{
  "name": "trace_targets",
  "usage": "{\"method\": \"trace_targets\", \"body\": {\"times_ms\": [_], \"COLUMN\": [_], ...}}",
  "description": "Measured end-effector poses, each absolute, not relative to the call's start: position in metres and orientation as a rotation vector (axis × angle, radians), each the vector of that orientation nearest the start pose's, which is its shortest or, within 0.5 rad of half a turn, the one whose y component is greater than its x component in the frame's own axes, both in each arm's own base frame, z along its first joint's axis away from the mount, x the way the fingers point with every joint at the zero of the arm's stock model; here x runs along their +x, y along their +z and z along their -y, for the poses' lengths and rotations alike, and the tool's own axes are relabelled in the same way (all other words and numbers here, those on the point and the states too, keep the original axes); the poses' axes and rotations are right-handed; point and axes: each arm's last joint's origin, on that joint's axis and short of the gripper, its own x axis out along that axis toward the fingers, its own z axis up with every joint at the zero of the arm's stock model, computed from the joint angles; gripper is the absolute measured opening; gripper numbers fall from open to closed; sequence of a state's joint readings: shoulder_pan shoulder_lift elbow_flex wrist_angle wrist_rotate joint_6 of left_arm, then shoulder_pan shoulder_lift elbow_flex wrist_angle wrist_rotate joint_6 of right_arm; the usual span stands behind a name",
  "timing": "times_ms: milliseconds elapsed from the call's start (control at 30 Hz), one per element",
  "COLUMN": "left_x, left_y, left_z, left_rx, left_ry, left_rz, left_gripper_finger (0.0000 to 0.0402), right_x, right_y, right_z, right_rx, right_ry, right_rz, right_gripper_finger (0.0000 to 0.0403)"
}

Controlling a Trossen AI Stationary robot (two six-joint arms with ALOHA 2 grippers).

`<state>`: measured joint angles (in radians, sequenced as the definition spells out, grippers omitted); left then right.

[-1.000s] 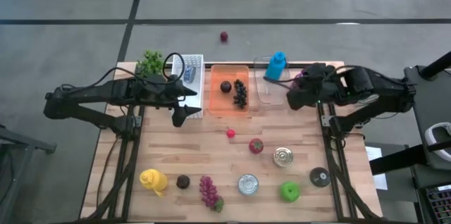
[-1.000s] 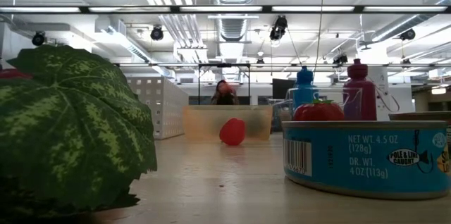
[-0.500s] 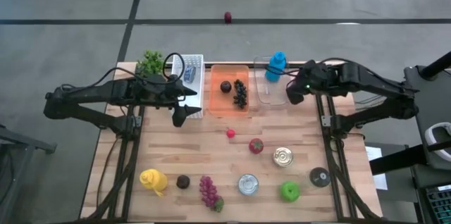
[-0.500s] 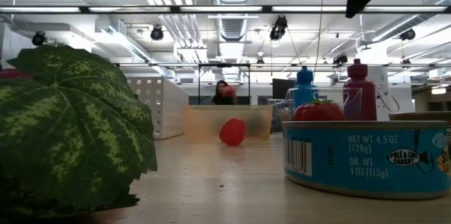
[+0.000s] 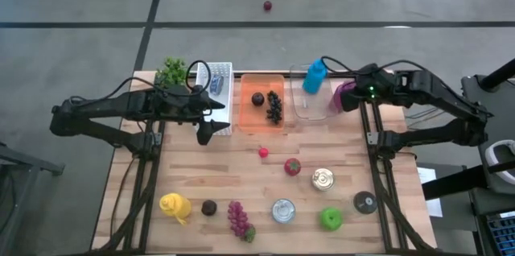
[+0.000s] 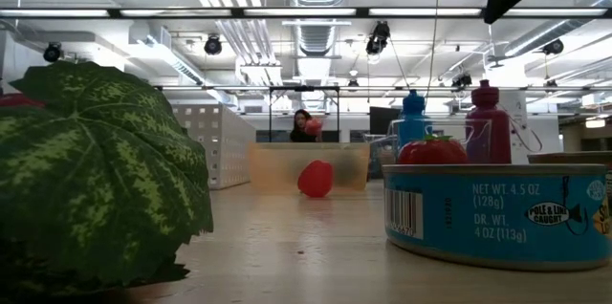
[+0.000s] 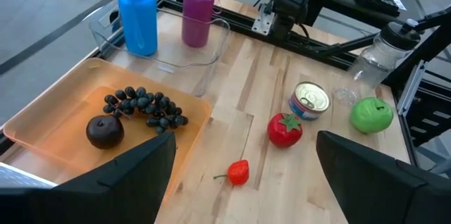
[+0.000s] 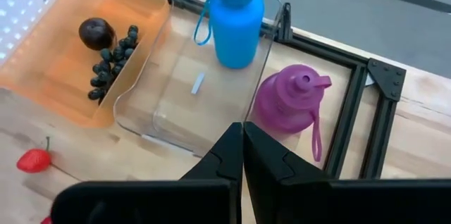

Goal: Pick & Place Food Item
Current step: Put the purple tumbler into the transparent bin

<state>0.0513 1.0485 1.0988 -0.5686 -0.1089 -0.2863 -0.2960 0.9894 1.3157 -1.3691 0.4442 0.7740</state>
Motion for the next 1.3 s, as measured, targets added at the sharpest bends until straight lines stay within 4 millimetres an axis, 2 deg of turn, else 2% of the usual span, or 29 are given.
{"method": "trace_targets", "body": {"times_ms": [233, 500, 667, 800, 1000, 1300], "left_x": [0.213, 0.213, 0.213, 0.213, 0.213, 0.213], "left_y": [0.357, 0.357, 0.357, 0.357, 0.357, 0.357], "left_z": [-0.014, -0.014, -0.014, -0.014, -0.014, -0.014], "left_rx": [-0.267, -0.267, -0.267, -0.267, -0.267, -0.267], "left_ry": [0.23, 0.23, 0.23, 0.23, 0.23, 0.23], "left_rz": [-0.493, -0.493, -0.493, -0.493, -0.493, -0.493], "left_gripper_finger": [0.0348, 0.0349, 0.0348, 0.0347, 0.0348, 0.035], "right_x": [0.134, 0.148, 0.148, 0.144, 0.141, 0.142], "right_y": [0.374, 0.369, 0.367, 0.365, 0.357, 0.338], "right_z": [0.054, 0.059, 0.068, 0.08, 0.109, 0.152], "right_rx": [0.585, 0.568, 0.631, 0.695, 0.768, 0.849], "right_ry": [-1.049, -1.051, -1.129, -1.171, -1.239, -1.255], "right_rz": [-0.774, -0.805, -0.789, -0.789, -0.842, -0.967], "right_gripper_finger": [0.0023, 0.0101, 0.0142, 0.0159, 0.0169, 0.0156]}}
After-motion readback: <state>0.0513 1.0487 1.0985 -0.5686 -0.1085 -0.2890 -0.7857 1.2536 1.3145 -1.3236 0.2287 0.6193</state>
